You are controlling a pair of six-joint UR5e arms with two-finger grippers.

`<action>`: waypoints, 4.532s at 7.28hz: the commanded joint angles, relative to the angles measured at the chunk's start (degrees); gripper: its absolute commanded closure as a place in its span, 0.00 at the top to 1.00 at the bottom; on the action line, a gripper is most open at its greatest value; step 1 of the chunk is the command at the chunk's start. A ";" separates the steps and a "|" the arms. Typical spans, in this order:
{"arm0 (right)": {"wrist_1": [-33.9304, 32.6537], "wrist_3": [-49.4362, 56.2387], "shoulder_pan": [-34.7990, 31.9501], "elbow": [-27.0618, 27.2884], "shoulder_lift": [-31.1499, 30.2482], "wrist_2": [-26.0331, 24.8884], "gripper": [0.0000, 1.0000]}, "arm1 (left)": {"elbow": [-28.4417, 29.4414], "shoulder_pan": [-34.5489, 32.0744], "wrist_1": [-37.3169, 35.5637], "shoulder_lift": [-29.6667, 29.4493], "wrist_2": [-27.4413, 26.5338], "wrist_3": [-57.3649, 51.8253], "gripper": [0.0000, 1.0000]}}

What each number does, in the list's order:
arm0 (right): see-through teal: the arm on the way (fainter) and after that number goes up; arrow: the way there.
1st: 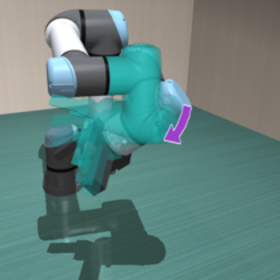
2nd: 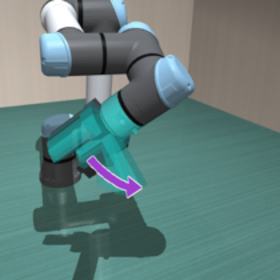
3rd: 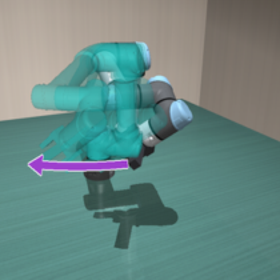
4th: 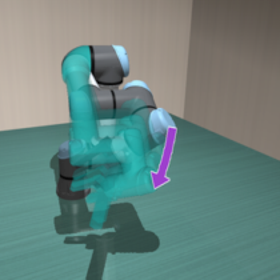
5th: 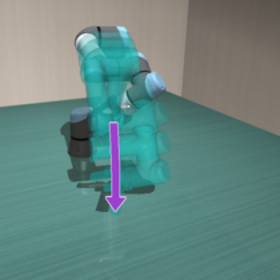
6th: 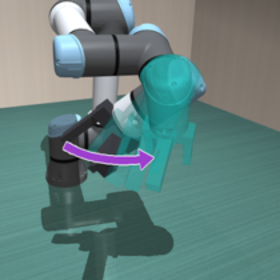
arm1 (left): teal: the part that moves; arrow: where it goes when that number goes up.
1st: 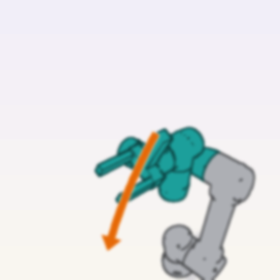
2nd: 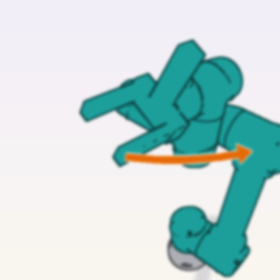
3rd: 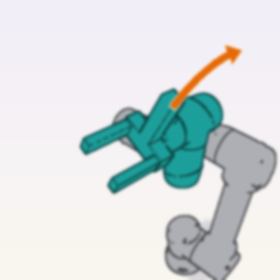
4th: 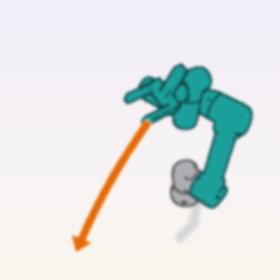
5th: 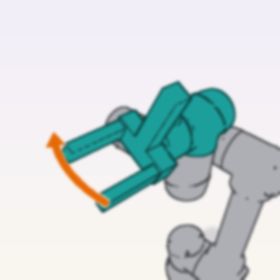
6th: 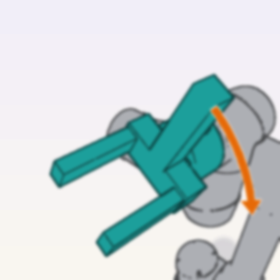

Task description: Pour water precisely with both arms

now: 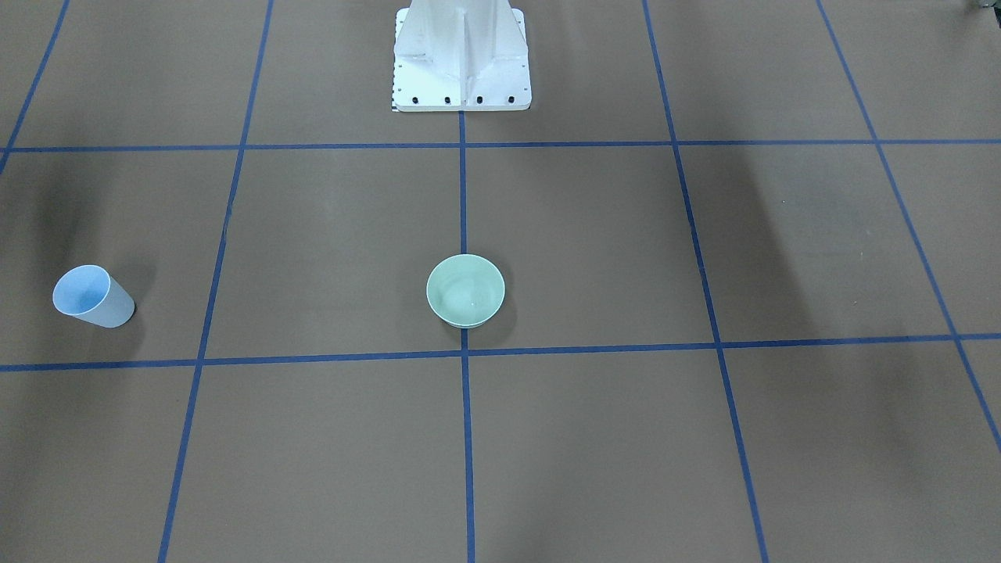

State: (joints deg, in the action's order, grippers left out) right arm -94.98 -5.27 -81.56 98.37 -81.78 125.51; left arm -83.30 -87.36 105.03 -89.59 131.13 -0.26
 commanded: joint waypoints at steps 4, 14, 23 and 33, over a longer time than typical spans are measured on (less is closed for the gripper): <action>5.57 9.14 -3.60 -0.54 -12.59 0.35 0.99 | 0.41 0.00 -0.09 -0.23 -0.17 0.09 1.00; 6.03 9.13 -3.52 -4.68 -11.20 0.52 0.99 | -1.24 0.00 -0.88 -1.89 4.39 1.92 1.00; 6.73 9.13 -3.52 -4.77 -11.12 2.11 0.99 | -5.54 14.03 33.49 -8.57 7.04 45.89 1.00; 7.61 9.22 -3.52 -5.91 -11.82 2.19 0.99 | -5.94 57.72 -2.81 -42.49 -28.73 82.39 1.00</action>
State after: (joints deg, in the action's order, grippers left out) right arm -87.71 3.95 -85.08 92.60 -93.59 127.71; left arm -91.40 -32.49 102.71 -129.62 103.95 77.67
